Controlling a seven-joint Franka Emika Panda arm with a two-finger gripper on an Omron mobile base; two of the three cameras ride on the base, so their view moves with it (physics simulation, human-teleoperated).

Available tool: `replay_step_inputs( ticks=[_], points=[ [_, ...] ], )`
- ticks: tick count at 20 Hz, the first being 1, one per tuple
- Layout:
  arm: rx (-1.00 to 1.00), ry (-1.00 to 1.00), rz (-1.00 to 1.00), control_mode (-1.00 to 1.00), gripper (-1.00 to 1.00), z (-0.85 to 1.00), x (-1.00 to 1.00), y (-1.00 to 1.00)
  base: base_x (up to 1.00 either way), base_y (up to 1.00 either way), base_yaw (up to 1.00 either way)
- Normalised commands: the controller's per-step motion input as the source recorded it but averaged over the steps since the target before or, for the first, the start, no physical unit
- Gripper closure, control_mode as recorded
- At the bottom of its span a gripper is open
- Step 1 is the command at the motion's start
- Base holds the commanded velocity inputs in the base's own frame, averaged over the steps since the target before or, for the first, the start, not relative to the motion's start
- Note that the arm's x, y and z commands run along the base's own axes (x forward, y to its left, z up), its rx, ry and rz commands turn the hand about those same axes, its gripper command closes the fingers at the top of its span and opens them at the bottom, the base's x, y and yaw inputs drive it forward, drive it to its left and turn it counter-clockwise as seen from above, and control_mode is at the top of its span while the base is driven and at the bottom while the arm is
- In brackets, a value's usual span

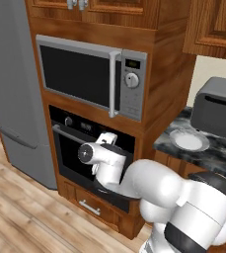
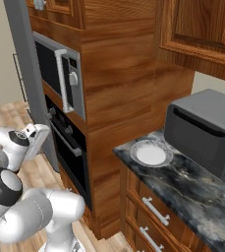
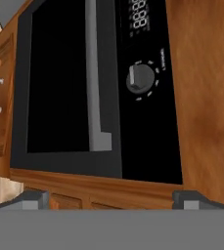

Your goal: Take the baked cake out of the oven and place it on the plate for cooling. Then close the oven door.

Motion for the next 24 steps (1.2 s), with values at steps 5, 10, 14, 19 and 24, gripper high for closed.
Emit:
replay_step_inputs(
  ticks=[5, 10, 14, 19, 24],
  points=[
    [0.00, -0.01, 0.00, -1.00, -1.00, -0.15, 0.12, -0.18, 0.00, 0.00, 0.00],
    [0.00, -0.01, 0.00, -1.00, -1.00, -0.23, 0.13, -0.19, 0.00, 0.00, 0.00],
    [0.00, -0.01, 0.00, -1.00, -1.00, -0.29, 0.13, -0.18, 0.00, 0.00, 0.00],
    [0.00, -0.03, 0.00, -1.00, -1.00, -0.25, 0.20, -0.10, 0.00, 0.00, 0.00],
    [-0.01, -0.05, 0.00, -1.00, -1.00, -0.22, 0.29, 0.00, 0.00, 0.00, 0.00]
  ],
)
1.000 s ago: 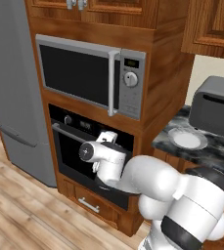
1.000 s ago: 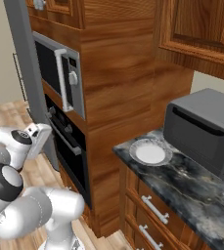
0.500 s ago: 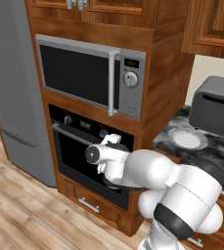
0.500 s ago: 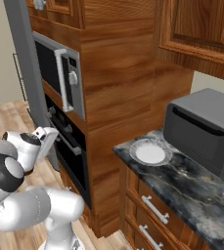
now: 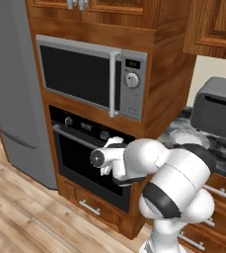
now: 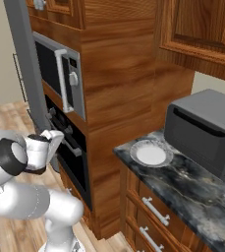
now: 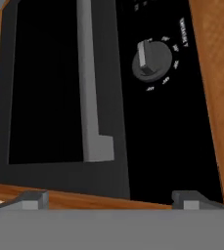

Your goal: Take the baked cake out of the oven and place it on the plate for cooling. Then close the oven door.

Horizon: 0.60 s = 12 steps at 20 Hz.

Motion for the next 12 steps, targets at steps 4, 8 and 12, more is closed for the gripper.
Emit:
replay_step_inputs(
  ticks=[4, 8, 12],
  points=[
    [-0.03, -0.05, 0.00, -1.00, -1.00, -0.23, 0.30, 0.00, 0.00, 0.00, 0.00],
    [-0.06, -0.03, 0.00, -1.00, -1.00, -0.25, 0.19, 0.10, 0.00, 0.00, 0.00],
    [-0.08, -0.02, 0.00, -1.00, -1.00, -0.19, 0.13, 0.20, 0.00, 0.00, 0.00]
  ],
)
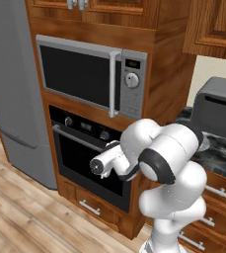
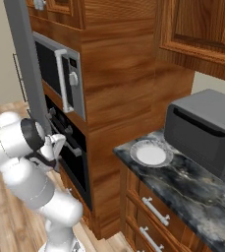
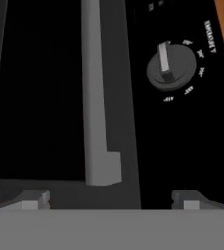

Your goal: Take the baked cake out of the oven and place it on the plate for cooling. Then close the oven door.

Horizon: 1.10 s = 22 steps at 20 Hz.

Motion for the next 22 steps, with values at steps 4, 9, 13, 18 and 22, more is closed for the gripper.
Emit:
replay_step_inputs(
  ticks=[4, 9, 13, 18, 22],
  points=[
    [-0.05, -0.04, 0.00, -1.00, -1.00, -0.11, 0.20, 0.21, 0.00, 0.00, 0.00],
    [-0.02, -0.05, 0.00, -1.00, -1.00, -0.04, 0.24, 0.19, 0.00, 0.00, 0.00],
    [0.00, -0.05, -0.02, -1.00, -1.00, -0.05, 0.37, 0.07, 0.00, 0.00, 0.00],
    [-0.01, -0.01, -0.06, -1.00, -1.00, -0.16, 0.55, 0.00, 0.00, 0.00, 0.00],
    [-0.02, -0.01, -0.05, -1.00, -1.00, -0.22, 0.53, 0.00, 0.00, 0.00, 0.00]
  ],
)
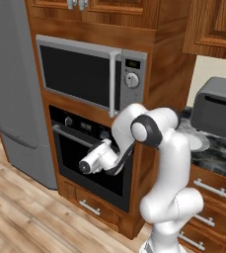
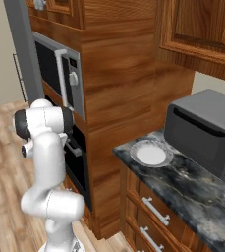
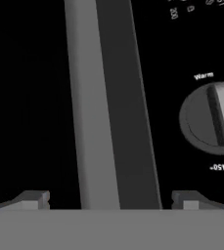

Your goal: Take the baked cake out of the oven and place it on the plate for cooling. Then close the oven door.

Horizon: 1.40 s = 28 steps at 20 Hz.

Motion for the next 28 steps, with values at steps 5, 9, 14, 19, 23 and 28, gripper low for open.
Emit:
replay_step_inputs(
  ticks=[5, 9, 14, 19, 23, 28],
  points=[
    [-0.03, -0.01, -0.05, -1.00, -1.00, -0.25, 0.50, 0.00, 0.00, 0.00, 0.00],
    [-0.03, -0.02, -0.05, -1.00, -1.00, -0.30, 0.47, 0.00, 0.00, 0.00, 0.00],
    [-0.03, -0.02, -0.05, -1.00, -1.00, -0.31, 0.47, 0.00, 0.00, 0.00, 0.00],
    [-0.03, 0.00, -0.05, -1.00, 1.00, -0.29, 0.47, 0.00, 0.00, 0.00, 0.00],
    [0.00, 0.00, -0.05, -1.00, 1.00, -0.31, 0.42, 0.00, 0.00, 0.00, 0.00],
    [0.00, 0.00, -0.04, -1.00, 1.00, -0.34, 0.08, 0.10, 0.00, 0.00, 0.00]
  ],
)
